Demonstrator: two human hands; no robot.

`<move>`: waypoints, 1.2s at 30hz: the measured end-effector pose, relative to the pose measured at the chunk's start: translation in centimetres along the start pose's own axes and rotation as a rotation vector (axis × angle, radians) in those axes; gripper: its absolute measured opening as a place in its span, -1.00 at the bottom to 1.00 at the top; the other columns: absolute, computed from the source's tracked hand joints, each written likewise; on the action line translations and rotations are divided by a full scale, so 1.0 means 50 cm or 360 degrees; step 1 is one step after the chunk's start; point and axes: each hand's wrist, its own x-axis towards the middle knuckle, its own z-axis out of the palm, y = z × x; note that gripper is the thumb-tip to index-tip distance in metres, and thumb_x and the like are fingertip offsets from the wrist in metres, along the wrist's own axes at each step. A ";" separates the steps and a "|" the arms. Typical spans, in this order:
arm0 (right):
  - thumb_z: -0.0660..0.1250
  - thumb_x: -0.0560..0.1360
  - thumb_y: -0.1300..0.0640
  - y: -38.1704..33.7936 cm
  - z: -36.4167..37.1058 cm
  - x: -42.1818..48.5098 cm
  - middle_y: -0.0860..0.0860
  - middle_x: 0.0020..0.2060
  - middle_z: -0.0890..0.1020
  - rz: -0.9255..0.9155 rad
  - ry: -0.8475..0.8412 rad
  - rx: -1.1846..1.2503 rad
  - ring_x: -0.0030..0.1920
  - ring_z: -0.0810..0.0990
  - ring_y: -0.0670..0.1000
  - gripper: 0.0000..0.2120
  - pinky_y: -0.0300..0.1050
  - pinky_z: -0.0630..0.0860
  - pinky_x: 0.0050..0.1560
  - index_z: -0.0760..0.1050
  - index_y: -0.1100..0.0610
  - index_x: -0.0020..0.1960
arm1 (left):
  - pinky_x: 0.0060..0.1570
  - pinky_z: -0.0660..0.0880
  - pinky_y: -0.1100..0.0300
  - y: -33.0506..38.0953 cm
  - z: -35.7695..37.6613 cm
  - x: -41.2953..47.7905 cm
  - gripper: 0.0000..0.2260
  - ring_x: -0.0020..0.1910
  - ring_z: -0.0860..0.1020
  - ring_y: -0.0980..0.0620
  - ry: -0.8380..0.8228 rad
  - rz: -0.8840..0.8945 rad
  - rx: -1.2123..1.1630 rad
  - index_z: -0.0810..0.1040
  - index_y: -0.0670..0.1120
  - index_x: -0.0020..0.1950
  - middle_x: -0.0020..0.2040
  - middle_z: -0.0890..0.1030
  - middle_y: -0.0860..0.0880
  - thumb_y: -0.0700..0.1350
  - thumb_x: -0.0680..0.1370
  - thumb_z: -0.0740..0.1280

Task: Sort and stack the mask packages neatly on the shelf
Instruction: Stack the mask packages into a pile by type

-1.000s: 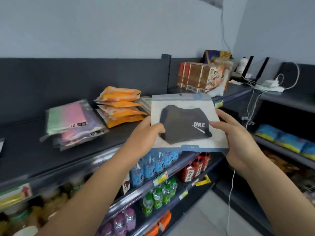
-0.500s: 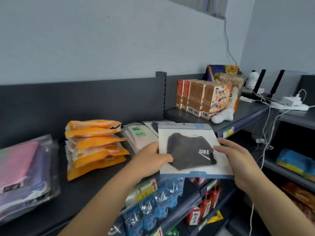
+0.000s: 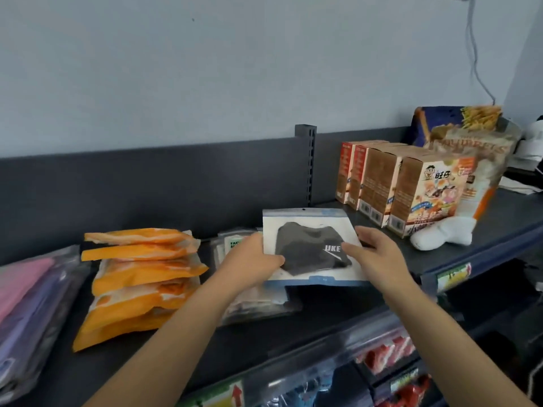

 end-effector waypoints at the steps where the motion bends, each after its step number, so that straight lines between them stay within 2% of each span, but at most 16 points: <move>1: 0.38 0.50 0.09 0.008 0.001 0.018 0.04 0.35 0.46 -0.0011 -0.0046 -0.0041 0.31 0.45 0.04 -0.50 -0.09 0.37 0.26 0.37 0.12 0.41 | -0.16 0.49 0.15 0.003 0.007 0.011 -0.88 -0.13 0.57 0.05 0.0028 -0.0030 0.0059 0.43 0.09 -0.10 -0.11 0.61 0.03 -0.10 0.51 0.35; 4: 0.38 0.49 0.05 0.034 0.006 0.069 0.04 0.38 0.42 -0.0028 -0.0206 -0.0161 0.34 0.42 0.08 -0.48 -0.02 0.38 0.31 0.35 0.09 0.41 | -0.38 0.30 0.21 0.018 0.030 0.033 -0.93 -0.31 0.45 0.10 0.0085 -0.0137 0.0258 0.45 0.03 -0.14 -0.30 0.48 0.06 -0.09 0.52 0.32; 6: 0.38 0.49 0.03 0.048 0.010 0.096 0.05 0.40 0.41 -0.0055 -0.0310 -0.0253 0.38 0.39 0.07 -0.45 -0.07 0.35 0.29 0.33 0.09 0.43 | -0.40 0.27 0.21 0.028 0.043 0.044 -0.93 -0.25 0.46 0.06 0.0122 -0.0217 0.0436 0.45 -0.03 -0.09 -0.22 0.50 0.03 -0.06 0.53 0.29; 9: 0.35 0.51 -0.01 0.066 0.016 0.121 0.05 0.39 0.42 -0.0098 -0.0471 -0.0447 0.39 0.38 0.04 -0.43 -0.16 0.34 0.23 0.29 0.11 0.46 | -0.21 0.32 0.16 0.032 0.064 0.057 -0.75 0.03 0.47 -0.04 0.0206 -0.0320 0.0631 0.47 -0.09 0.13 0.13 0.52 -0.06 0.02 0.54 0.25; 11: 0.30 0.53 -0.06 0.074 0.016 0.126 0.06 0.38 0.43 -0.0188 -0.0533 -0.0603 0.38 0.39 0.04 -0.43 -0.16 0.34 0.22 0.27 0.12 0.47 | -0.04 0.36 0.12 0.028 0.074 0.055 -0.61 0.12 0.43 -0.04 0.0269 -0.0367 0.0640 0.42 -0.10 0.29 0.27 0.47 -0.08 0.08 0.54 0.23; 15: 0.22 0.54 -0.14 0.048 0.026 0.116 0.04 0.41 0.38 -0.0545 -0.0445 -0.0739 0.40 0.34 0.05 -0.43 -0.08 0.33 0.33 0.26 0.11 0.46 | 0.28 0.34 0.08 0.023 0.068 0.017 -0.45 0.37 0.37 -0.05 0.0444 -0.0395 0.0556 0.31 -0.07 0.47 0.43 0.39 -0.06 0.15 0.56 0.22; 18: 0.23 0.54 -0.12 0.002 0.054 0.087 0.00 0.42 0.37 -0.0779 -0.0485 -0.0683 0.43 0.31 0.00 -0.44 -0.13 0.27 0.38 0.27 0.09 0.46 | 0.24 0.39 0.03 0.021 0.041 -0.033 -0.50 0.28 0.45 -0.04 0.0625 -0.0324 0.0523 0.41 -0.08 0.38 0.34 0.48 -0.06 0.18 0.55 0.24; 22: 0.27 0.53 -0.09 -0.063 0.114 0.017 -0.04 0.41 0.37 -0.1007 -0.0598 -0.0542 0.42 0.31 -0.03 -0.47 -0.15 0.25 0.38 0.30 0.06 0.44 | 0.26 0.37 0.04 0.005 -0.024 -0.133 -0.54 0.30 0.43 0.00 0.0840 -0.0247 0.0571 0.42 -0.03 0.38 0.33 0.49 0.00 0.17 0.55 0.26; 26: 0.28 0.52 -0.08 -0.140 0.200 -0.093 -0.05 0.40 0.39 -0.1210 -0.0676 -0.0379 0.41 0.32 -0.04 -0.52 -0.13 0.27 0.36 0.35 0.02 0.40 | 0.26 0.36 -0.01 -0.041 -0.115 -0.272 -0.42 0.32 0.42 -0.05 0.1052 -0.0345 0.0717 0.40 -0.01 0.39 0.34 0.48 -0.02 0.29 0.49 0.19; 30: 0.33 0.49 0.00 -0.213 0.311 -0.233 -0.09 0.32 0.48 -0.1376 -0.0794 -0.0198 0.34 0.41 -0.04 -0.58 -0.18 0.31 0.30 0.44 0.03 0.33 | 0.29 0.34 0.01 -0.127 -0.216 -0.442 -0.36 0.34 0.40 -0.08 0.1225 -0.0568 0.0838 0.34 -0.07 0.46 0.39 0.44 -0.06 0.31 0.51 0.21; 33: 0.32 0.50 -0.03 -0.259 0.403 -0.352 -0.07 0.25 0.51 -0.1397 -0.0937 -0.0155 0.27 0.45 -0.01 -0.60 -0.28 0.31 0.09 0.44 0.05 0.30 | 0.34 0.34 -0.04 -0.203 -0.300 -0.592 -0.27 0.39 0.36 -0.06 0.1300 -0.0736 0.0832 0.32 -0.05 0.48 0.43 0.41 -0.03 0.40 0.47 0.17; 36: 0.31 0.51 -0.06 -0.300 0.492 -0.475 -0.09 0.32 0.46 -0.1350 -0.1093 -0.0073 0.32 0.40 -0.05 -0.56 -0.23 0.29 0.21 0.41 0.03 0.35 | 0.35 0.34 -0.04 -0.279 -0.379 -0.738 -0.20 0.41 0.35 -0.07 0.1399 -0.0930 0.0796 0.31 -0.05 0.49 0.45 0.39 -0.04 0.45 0.43 0.15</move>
